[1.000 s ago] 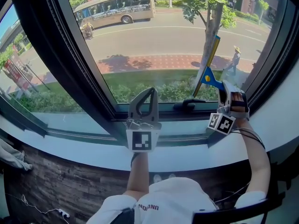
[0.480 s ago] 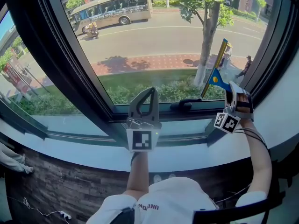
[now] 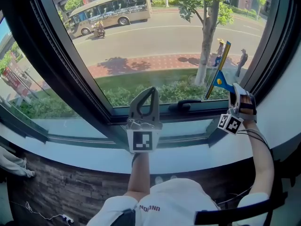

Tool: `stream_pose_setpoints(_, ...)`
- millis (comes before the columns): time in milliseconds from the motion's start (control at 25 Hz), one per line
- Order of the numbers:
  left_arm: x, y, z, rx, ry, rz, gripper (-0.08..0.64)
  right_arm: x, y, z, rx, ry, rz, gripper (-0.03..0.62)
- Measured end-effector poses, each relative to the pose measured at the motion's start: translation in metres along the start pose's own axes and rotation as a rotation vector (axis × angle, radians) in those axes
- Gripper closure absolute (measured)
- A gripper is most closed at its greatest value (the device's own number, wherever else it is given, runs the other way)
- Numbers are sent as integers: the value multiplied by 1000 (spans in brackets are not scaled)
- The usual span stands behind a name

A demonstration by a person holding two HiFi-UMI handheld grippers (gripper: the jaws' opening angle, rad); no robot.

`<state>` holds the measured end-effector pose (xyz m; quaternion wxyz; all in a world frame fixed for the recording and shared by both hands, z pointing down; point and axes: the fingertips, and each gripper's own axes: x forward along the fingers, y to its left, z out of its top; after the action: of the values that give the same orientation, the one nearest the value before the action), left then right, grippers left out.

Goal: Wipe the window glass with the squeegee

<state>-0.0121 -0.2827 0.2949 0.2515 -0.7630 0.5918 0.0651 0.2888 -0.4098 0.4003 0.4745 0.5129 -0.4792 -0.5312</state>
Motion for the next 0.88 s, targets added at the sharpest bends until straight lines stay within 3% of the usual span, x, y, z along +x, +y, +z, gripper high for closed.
stream_pose_setpoints(160, 3, -6, -1, -19, -7, -6, 561, 0, 5, -13, -11, 27, -1, 443)
stream_pose_setpoints(360, 7, -12, -4, 12, 9, -30, 561, -1, 11, -40, -30, 84, 8, 443)
stream_pose_setpoints(680, 16, -20, -2, -62, -19, -36, 561, 4, 15, -76, -19, 173, 7, 443)
stream_pose_setpoints(880, 17, -23, -10, -61, -6, -44, 561, 5, 23, -83, -26, 183, 14, 443)
